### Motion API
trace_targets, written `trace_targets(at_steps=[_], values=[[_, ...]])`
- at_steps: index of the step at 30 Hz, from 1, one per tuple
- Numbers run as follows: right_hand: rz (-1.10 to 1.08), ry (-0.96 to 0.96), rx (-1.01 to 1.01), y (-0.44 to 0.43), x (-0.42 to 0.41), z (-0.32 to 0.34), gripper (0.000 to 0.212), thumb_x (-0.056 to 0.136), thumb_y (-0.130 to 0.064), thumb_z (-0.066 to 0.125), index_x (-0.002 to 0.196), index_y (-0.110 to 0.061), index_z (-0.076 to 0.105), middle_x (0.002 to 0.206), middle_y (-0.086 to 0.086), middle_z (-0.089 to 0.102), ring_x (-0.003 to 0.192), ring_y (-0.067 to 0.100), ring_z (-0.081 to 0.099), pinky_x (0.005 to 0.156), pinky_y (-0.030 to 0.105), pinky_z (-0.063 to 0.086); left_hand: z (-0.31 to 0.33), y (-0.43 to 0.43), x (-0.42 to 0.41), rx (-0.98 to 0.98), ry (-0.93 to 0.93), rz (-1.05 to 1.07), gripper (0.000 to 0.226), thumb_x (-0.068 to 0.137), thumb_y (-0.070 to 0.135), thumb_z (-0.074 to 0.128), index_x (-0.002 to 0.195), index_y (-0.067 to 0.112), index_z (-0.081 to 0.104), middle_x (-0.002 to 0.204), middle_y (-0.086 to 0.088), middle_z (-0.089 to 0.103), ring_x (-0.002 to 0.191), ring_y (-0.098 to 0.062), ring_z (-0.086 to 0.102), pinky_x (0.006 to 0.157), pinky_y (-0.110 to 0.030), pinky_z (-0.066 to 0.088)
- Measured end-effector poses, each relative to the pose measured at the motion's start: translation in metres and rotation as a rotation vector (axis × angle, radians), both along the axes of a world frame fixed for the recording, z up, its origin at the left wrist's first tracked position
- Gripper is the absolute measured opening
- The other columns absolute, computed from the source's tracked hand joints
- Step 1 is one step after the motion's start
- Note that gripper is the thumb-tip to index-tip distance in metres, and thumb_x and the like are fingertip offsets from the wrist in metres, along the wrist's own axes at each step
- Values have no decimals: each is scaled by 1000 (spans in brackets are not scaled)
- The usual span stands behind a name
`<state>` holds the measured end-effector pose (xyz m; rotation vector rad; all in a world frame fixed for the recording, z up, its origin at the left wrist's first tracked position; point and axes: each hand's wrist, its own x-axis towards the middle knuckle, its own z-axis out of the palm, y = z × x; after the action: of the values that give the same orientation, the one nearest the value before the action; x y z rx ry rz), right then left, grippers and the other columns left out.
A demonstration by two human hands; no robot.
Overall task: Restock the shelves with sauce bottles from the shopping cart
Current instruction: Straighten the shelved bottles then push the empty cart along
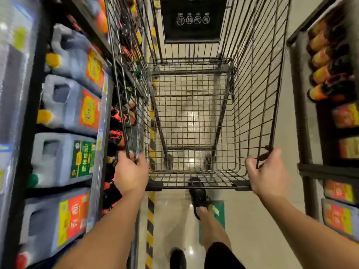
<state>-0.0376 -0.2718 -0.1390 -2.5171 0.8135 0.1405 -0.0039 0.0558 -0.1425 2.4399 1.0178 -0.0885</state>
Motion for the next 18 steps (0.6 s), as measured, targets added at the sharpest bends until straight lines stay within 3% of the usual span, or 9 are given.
trace_targets(at_steps=[4, 9, 13, 15, 18], values=[[-33, 40, 22, 0, 29, 1, 56, 82, -55, 54, 123, -18, 42, 86, 2, 60, 73, 24, 58, 71, 43, 52, -1, -1, 27, 32, 15, 19, 23, 88, 33, 67, 88, 18, 49, 73, 6, 52, 68, -23, 51, 62, -32, 38], [-50, 103, -19, 3, 43, 2, 35, 85, -52, 57, 93, -27, 33, 73, 0, 53, 64, 22, 54, 64, 38, 46, 1, 1, 40, 34, 42, 17, 25, 88, 36, 67, 88, 18, 49, 73, 5, 52, 68, -23, 51, 61, -31, 37], [-68, 142, -29, 4, 44, 5, 37, 84, -53, 57, 90, -27, 31, 70, 2, 54, 62, 23, 55, 64, 41, 50, 6, 1, 41, 2, 63, 25, 30, 85, 41, 68, 86, 19, 48, 68, 9, 52, 60, -18, 51, 48, -25, 28], [-58, 159, -18, 5, 44, 9, 37, 85, -52, 56, 90, -27, 30, 71, 2, 54, 63, 23, 56, 65, 41, 50, 10, 2, 41, -42, 69, 27, 31, 84, 42, 68, 87, 18, 49, 70, 9, 53, 65, -21, 54, 48, -26, 26], [-3, 186, -40, 5, 40, 18, 38, 87, -50, 56, 101, -26, 31, 83, 5, 58, 70, 28, 59, 66, 40, 49, 14, 6, 40, -150, 106, 8, 35, 85, 45, 66, 97, 16, 50, 85, 1, 60, 84, -29, 61, 60, -33, 38]])
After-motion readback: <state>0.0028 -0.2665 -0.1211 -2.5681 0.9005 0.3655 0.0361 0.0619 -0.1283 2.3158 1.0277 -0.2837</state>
